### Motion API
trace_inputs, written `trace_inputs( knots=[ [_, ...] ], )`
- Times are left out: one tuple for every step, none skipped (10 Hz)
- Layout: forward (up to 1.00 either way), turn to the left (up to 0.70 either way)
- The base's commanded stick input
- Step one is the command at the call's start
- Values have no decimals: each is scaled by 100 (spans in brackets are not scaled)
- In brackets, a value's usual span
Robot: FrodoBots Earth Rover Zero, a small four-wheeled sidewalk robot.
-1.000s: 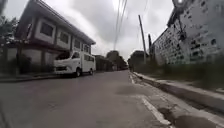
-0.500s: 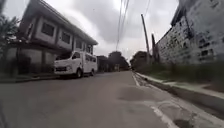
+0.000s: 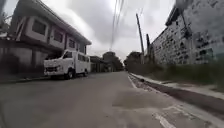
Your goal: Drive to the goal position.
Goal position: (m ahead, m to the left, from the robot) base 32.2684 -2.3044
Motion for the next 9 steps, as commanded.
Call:
trace_inputs(
  knots=[
    [70, 0],
    [70, 0],
    [70, 0],
    [70, 0],
    [70, 0],
    [70, 0],
    [70, 0],
    [70, 0],
    [70, 0]
  ],
)
